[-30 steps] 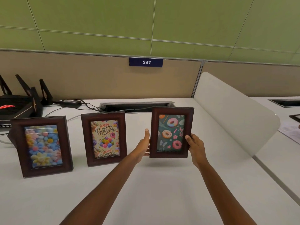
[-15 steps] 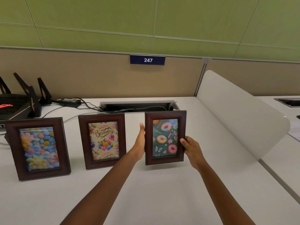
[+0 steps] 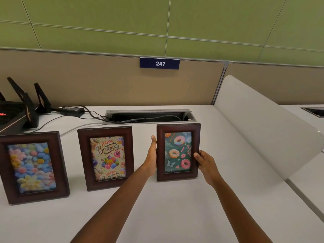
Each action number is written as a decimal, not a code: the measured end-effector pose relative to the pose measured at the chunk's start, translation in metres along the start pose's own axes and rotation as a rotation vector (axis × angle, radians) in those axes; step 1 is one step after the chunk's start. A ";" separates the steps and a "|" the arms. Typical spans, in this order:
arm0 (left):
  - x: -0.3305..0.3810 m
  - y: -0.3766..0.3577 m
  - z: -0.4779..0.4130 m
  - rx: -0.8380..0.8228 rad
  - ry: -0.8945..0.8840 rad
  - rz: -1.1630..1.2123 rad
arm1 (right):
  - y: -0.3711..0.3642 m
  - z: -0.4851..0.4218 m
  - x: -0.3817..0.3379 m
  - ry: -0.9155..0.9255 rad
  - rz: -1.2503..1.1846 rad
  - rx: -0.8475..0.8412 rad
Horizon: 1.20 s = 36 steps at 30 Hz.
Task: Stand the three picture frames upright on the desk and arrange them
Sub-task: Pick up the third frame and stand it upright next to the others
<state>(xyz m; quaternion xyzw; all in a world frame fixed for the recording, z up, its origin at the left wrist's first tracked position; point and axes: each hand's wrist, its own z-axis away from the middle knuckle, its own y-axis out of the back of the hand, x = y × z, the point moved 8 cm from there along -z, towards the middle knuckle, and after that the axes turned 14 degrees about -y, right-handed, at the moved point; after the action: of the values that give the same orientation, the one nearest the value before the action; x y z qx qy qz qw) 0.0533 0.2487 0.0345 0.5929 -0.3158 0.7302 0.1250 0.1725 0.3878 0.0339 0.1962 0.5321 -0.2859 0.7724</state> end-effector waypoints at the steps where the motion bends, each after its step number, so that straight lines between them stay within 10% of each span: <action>1: 0.000 0.000 -0.001 -0.004 0.003 -0.006 | 0.000 -0.001 0.001 -0.007 -0.007 -0.003; 17: -0.001 0.013 0.025 0.093 -0.029 -0.394 | 0.007 0.013 -0.009 0.087 0.321 0.149; 27: 0.031 0.004 0.069 0.162 -0.422 -0.553 | 0.012 0.063 -0.032 0.415 0.349 0.440; 36: 0.060 0.004 0.112 0.120 -0.735 -0.790 | -0.047 0.107 -0.047 0.590 0.292 0.350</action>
<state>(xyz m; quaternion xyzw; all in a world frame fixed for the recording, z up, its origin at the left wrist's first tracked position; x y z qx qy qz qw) 0.1237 0.1657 0.1012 0.8888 -0.0498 0.3890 0.2372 0.2050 0.2982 0.1158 0.4732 0.6414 -0.1905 0.5731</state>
